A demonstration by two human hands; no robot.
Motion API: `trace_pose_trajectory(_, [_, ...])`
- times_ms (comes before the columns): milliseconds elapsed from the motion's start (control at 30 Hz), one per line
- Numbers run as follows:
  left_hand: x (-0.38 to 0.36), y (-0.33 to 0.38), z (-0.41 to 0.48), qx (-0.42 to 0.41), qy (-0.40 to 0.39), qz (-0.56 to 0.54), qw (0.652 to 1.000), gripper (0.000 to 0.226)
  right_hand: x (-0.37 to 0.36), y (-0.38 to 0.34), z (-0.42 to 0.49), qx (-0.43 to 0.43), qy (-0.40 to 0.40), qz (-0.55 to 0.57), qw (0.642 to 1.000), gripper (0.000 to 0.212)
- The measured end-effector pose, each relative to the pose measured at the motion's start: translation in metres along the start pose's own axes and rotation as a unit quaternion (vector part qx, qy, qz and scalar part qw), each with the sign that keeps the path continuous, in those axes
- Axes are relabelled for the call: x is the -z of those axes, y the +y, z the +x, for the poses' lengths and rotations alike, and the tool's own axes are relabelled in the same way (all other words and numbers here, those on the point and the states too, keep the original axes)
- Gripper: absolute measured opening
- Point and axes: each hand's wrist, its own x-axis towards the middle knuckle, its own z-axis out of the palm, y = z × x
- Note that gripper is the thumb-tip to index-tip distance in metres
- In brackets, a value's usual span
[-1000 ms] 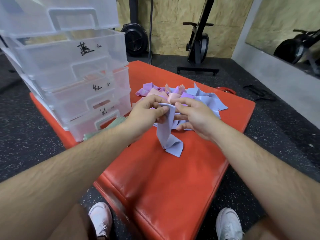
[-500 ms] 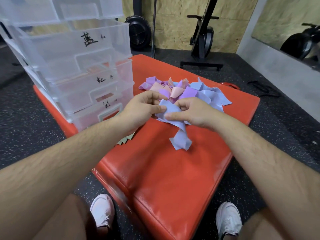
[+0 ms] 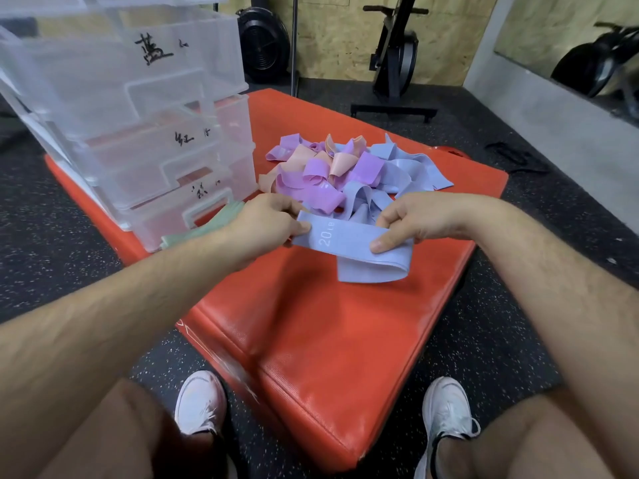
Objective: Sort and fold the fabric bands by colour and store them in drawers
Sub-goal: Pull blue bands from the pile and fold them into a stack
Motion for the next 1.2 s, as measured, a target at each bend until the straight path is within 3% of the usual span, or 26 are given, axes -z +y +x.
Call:
trace_pose_trajectory(67, [0.005, -0.006, -0.001, 0.022, 0.006, 0.001, 1.0, 0.01, 0.001, 0.01, -0.003, -0.02, -0.001, -0.028, 0.999, 0.024])
trace_pose_trajectory(167, [0.009, -0.015, -0.001, 0.048, 0.006, -0.008, 0.999, 0.005, 0.002, 0.019, -0.011, -0.028, 0.003, -0.024, 0.999, 0.042])
trace_pose_trajectory(267, [0.011, -0.025, -0.003, 0.058, 0.012, 0.005, 0.998, 0.006, 0.01, 0.023, -0.023, -0.024, 0.014, 0.022, 0.999, 0.039])
trace_pose_trajectory(367, [0.015, -0.035, -0.006, 0.07, 0.038, 0.009, 0.997, 0.021, 0.017, 0.035, -0.031, -0.035, 0.035, 0.036, 0.998, 0.038])
trace_pose_trajectory(533, [0.009, -0.046, -0.011, -0.007, 0.07, 0.113, 0.991, 0.026, 0.02, 0.064, -0.031, -0.074, 0.065, 0.044, 0.994, 0.014])
trace_pose_trajectory(733, [0.002, -0.057, -0.012, -0.085, 0.082, 0.269, 0.956, 0.011, -0.005, 0.091, -0.016, -0.085, 0.2, 0.045, 0.975, 0.03])
trace_pose_trajectory(900, [-0.001, -0.071, -0.003, -0.105, 0.086, 0.307, 0.942, 0.006, -0.025, 0.11, -0.001, -0.07, 0.261, -0.02, 0.963, 0.016])
trace_pose_trajectory(1067, [0.0, -0.079, 0.004, -0.104, 0.076, 0.347, 0.929, 0.007, -0.029, 0.118, -0.001, -0.047, 0.274, -0.074, 0.958, 0.011])
trace_pose_trajectory(1200, [-0.002, -0.081, 0.001, -0.158, 0.092, 0.403, 0.896, 0.007, -0.028, 0.122, -0.004, -0.029, 0.279, -0.127, 0.951, 0.011])
